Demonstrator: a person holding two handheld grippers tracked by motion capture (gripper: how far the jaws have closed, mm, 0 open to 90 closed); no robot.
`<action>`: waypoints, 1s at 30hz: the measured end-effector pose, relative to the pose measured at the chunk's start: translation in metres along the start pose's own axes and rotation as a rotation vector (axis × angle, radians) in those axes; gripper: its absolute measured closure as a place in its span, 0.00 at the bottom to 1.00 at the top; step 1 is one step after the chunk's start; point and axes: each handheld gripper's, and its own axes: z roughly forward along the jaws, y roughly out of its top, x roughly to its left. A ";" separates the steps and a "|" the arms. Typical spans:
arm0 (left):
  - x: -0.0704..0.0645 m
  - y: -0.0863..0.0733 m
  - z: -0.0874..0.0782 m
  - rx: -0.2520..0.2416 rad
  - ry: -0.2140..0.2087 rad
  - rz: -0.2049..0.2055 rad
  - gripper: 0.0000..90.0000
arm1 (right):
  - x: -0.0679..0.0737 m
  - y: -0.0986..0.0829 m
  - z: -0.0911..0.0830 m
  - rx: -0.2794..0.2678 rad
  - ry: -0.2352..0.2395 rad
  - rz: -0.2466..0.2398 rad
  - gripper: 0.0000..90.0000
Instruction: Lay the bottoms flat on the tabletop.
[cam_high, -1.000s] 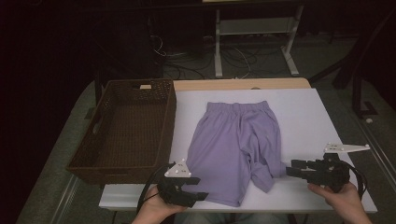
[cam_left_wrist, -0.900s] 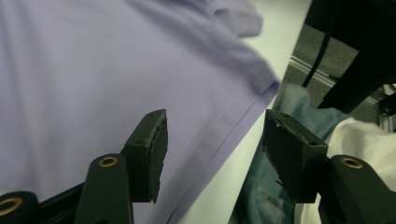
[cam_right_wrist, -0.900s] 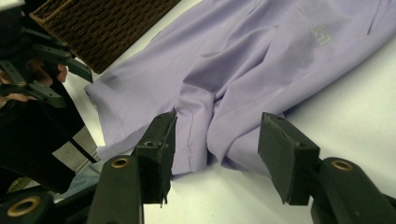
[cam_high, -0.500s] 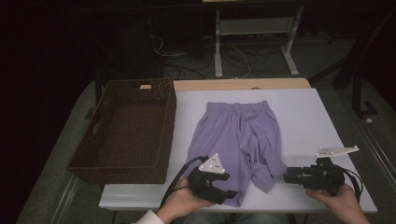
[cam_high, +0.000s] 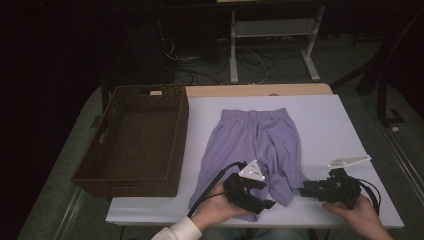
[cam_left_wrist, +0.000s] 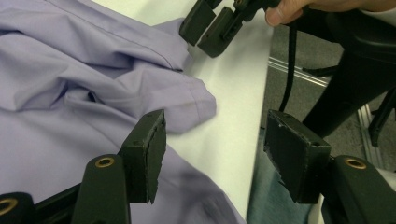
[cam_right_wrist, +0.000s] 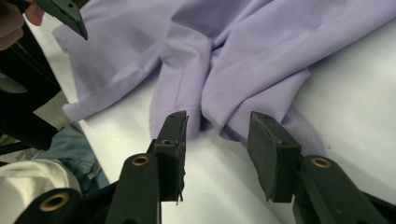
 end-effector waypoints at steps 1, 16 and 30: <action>0.001 0.001 0.003 -0.002 -0.001 -0.003 0.43 | -0.001 0.000 0.001 0.002 0.000 -0.001 0.63; 0.040 0.027 0.045 0.039 0.031 -0.021 0.46 | -0.009 0.009 0.019 0.068 -0.015 -0.002 0.69; 0.068 0.015 0.066 0.153 0.008 -0.068 0.73 | -0.011 0.011 0.027 0.093 0.032 0.013 0.78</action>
